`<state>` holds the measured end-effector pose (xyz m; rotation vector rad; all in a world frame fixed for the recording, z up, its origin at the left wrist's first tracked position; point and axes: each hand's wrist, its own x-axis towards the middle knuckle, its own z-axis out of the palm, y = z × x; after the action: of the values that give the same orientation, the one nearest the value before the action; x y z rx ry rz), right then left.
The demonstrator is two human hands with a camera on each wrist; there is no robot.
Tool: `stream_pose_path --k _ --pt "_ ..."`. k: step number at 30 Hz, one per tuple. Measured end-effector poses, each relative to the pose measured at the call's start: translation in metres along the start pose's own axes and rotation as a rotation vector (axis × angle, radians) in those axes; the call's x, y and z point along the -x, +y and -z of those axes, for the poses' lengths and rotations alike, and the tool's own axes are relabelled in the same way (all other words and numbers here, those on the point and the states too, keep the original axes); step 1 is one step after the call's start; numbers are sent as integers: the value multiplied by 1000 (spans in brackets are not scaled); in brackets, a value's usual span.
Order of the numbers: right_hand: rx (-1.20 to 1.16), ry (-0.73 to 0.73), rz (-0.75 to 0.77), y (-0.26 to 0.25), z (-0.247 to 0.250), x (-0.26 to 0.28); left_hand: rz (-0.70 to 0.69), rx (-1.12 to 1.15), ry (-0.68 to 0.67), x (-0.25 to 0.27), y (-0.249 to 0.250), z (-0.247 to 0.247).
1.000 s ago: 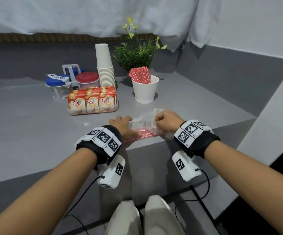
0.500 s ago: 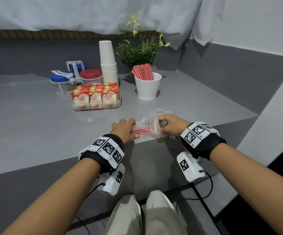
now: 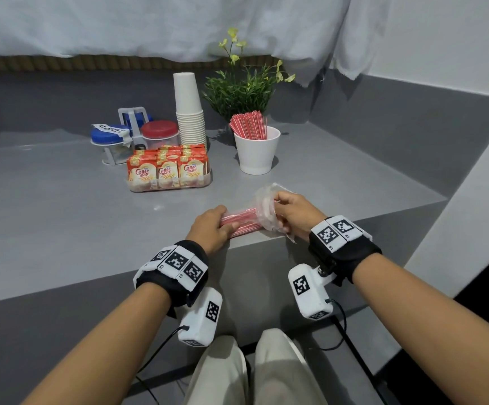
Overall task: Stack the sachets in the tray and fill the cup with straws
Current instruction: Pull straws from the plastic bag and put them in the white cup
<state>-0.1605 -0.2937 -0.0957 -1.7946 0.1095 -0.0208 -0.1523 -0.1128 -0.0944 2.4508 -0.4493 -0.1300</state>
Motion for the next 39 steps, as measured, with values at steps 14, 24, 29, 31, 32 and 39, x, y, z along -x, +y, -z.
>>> stream_pose_path --k 14,24,29,31,32,39 --pt "-712 245 -83 0 8 -7 27 -38 -13 -9 4 -12" --pt "-210 389 96 -28 -2 -11 29 -138 24 -5 3 -17" --pt "-166 474 266 -49 11 -8 -17 -109 53 -3 4 -17" --pt "-155 493 321 -51 14 -9 -24 -152 35 -3 4 -18" --pt "-142 497 339 -50 15 -10 -22 -168 24 -3 4 -18" --pt "-86 396 133 9 0 -9 1 -246 -24 -5 3 -18"
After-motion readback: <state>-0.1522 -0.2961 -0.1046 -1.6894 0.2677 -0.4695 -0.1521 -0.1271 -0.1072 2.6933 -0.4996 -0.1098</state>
